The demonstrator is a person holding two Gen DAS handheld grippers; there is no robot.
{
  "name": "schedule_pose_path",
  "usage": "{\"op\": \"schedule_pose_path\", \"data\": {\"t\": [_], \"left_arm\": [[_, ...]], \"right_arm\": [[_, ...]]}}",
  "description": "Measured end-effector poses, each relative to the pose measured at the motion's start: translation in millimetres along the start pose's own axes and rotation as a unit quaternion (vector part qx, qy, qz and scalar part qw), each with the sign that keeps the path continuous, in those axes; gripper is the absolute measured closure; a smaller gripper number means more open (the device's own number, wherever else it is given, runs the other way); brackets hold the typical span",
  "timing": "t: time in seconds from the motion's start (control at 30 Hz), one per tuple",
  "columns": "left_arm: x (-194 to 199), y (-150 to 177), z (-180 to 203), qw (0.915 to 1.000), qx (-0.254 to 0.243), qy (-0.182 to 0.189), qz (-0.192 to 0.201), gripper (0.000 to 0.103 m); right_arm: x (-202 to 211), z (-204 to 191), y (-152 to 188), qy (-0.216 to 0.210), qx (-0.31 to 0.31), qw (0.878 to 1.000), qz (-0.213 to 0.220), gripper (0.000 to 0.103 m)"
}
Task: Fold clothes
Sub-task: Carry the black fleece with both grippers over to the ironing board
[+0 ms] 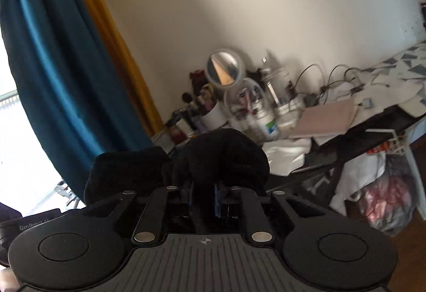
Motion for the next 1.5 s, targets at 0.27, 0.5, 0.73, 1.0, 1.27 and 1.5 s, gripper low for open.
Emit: {"op": "schedule_pose_path", "data": {"t": [0.27, 0.5, 0.73, 1.0, 1.27, 1.5], "left_arm": [[-124.6, 19.5, 77.7, 0.9922, -0.028, 0.115, -0.041, 0.093], [-259.9, 21.1, 107.1, 0.9717, -0.018, 0.222, -0.080, 0.093], [-414.1, 9.4, 134.8, 0.9407, -0.029, 0.315, -0.123, 0.093], [-575.6, 14.8, 178.5, 0.9245, -0.024, 0.343, -0.164, 0.093], [-664.2, 35.7, 243.0, 0.9383, -0.036, 0.312, -0.145, 0.093], [-713.1, 34.5, 302.3, 0.9650, -0.021, 0.248, -0.082, 0.093]], "right_arm": [[55.7, 117.8, -54.9, 0.078, 0.005, 0.994, 0.072, 0.090], [81.3, 236.5, -106.6, 0.172, -0.053, 0.977, 0.115, 0.090], [85.8, 336.7, -175.7, 0.263, -0.085, 0.944, 0.182, 0.090], [60.6, 428.8, -243.1, 0.327, -0.068, 0.917, 0.216, 0.090], [71.9, 555.2, -292.3, 0.321, -0.067, 0.919, 0.218, 0.090], [102.1, 684.5, -368.9, 0.262, -0.066, 0.939, 0.211, 0.090]]}}
Point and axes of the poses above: each gripper's, at about its wrist camera, not at the fingertips, and x roughly against the way its jaws point, z to its right, y to its underside, the point moved 2 cm from there along -x, roughly the way its jaws point, and after that the axes turned 1 degree about z, right-handed, at the moved point
